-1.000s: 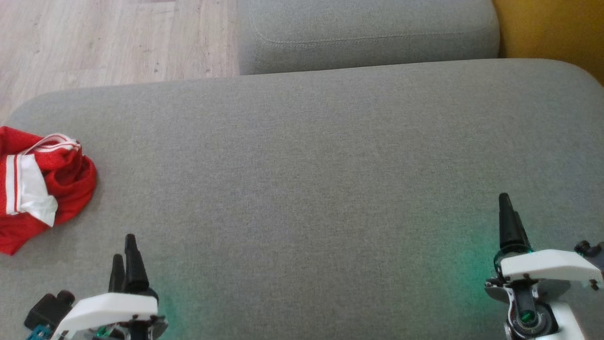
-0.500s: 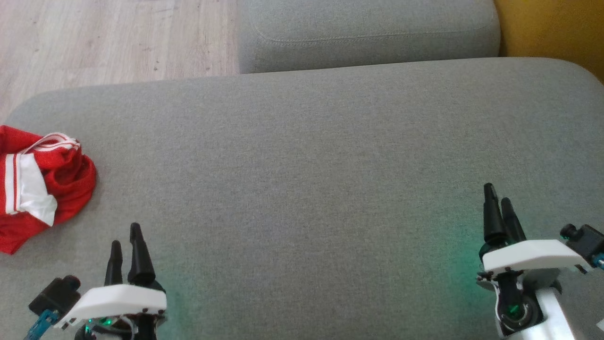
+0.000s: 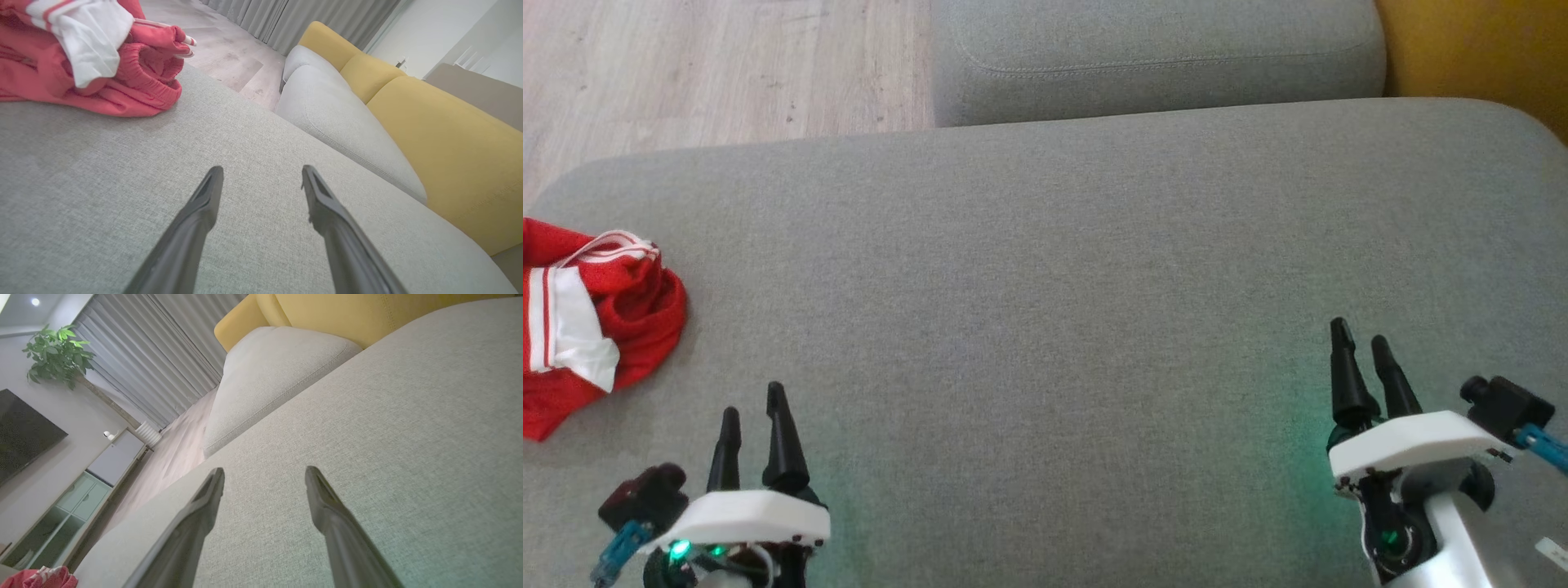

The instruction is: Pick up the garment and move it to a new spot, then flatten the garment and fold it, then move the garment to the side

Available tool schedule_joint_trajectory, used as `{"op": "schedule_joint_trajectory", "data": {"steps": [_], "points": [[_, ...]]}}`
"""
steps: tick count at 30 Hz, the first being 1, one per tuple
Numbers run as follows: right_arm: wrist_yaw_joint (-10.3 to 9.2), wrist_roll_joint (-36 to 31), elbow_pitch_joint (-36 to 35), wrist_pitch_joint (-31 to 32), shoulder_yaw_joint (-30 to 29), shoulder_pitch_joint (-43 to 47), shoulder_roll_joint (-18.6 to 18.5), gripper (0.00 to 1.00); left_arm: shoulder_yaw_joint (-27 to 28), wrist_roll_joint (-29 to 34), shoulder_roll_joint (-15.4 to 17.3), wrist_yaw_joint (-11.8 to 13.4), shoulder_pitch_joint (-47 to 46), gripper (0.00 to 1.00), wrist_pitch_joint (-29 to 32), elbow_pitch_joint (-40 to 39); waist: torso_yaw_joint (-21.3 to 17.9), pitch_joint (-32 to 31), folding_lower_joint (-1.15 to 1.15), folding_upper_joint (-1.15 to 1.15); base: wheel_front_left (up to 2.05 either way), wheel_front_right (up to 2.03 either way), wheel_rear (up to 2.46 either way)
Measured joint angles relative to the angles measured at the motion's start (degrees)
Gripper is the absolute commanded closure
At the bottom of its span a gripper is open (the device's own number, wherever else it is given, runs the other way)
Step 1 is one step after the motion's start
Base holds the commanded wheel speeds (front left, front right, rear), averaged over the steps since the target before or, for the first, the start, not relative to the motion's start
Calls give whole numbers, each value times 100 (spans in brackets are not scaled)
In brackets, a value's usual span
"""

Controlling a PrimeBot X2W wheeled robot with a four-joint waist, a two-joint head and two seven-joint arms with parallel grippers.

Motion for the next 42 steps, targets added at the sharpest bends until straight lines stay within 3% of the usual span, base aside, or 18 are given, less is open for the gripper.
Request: {"op": "schedule_joint_trajectory", "data": {"steps": [42], "points": [[0,-3132,661,-702,193,-375,-48,0,-41,2784,1,320,-132,0,-701,344,-85,93,0,0,0,0,0]]}}
